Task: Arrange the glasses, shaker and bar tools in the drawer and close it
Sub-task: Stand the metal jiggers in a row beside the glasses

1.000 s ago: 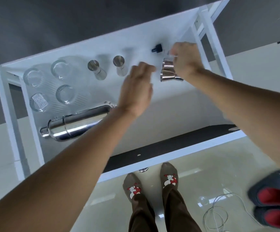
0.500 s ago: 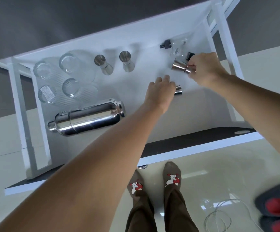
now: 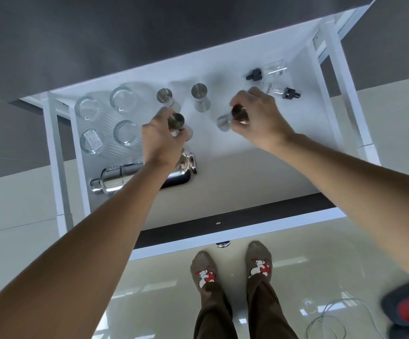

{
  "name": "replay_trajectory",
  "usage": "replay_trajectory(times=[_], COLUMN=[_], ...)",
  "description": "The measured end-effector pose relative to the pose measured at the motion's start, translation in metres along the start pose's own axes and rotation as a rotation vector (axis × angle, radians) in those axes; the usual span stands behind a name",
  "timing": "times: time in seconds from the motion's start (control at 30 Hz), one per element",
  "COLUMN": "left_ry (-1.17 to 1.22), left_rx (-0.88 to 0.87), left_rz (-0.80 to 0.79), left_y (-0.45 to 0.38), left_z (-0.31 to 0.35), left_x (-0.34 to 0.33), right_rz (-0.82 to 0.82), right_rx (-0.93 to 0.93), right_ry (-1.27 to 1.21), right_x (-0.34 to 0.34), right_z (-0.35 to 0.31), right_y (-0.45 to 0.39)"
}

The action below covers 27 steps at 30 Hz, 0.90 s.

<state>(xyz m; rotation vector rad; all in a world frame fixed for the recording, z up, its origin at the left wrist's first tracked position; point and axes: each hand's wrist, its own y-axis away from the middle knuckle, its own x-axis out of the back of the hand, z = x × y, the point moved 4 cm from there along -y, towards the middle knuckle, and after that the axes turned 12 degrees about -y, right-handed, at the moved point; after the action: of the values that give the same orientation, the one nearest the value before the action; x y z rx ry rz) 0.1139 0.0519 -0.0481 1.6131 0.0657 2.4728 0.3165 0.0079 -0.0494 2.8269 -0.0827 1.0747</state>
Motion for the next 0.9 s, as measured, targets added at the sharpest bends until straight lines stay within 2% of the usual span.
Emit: replay_trajectory(times=[0.1,0.3,0.53,0.63,0.73,0.8,0.9], left_ry=[-0.064,-0.119,-0.09,-0.101,-0.044,0.011,-0.056], left_rx=[0.027,0.066,0.028,-0.124,-0.356,-0.482,-0.614], left_rz=[-0.002,-0.004,-0.053,0.122,0.267,0.237,0.116], left_y=[-0.004,-0.008,-0.003,0.005,0.009,0.002,-0.015], left_z=[-0.012,-0.015,-0.011,0.009,0.043,0.069,0.107], left_x=[-0.004,-0.007,0.001,0.02,0.029,0.02,-0.008], right_rz=[-0.05,-0.122,-0.142,0.012,0.071,0.047,-0.008], right_rx=[0.047,0.067,-0.004,-0.2,-0.415,-0.495,-0.549], right_ry=[-0.041,0.045,0.013,0.024,-0.017,-0.052,-0.095], right_x=[-0.021,-0.055,-0.039,-0.01,0.018,0.031,0.039], right_z=[-0.027,-0.038,-0.03,-0.003,0.032,0.053,0.077], right_y=[-0.007,-0.015,-0.008,-0.004,-0.002,-0.002,-0.001])
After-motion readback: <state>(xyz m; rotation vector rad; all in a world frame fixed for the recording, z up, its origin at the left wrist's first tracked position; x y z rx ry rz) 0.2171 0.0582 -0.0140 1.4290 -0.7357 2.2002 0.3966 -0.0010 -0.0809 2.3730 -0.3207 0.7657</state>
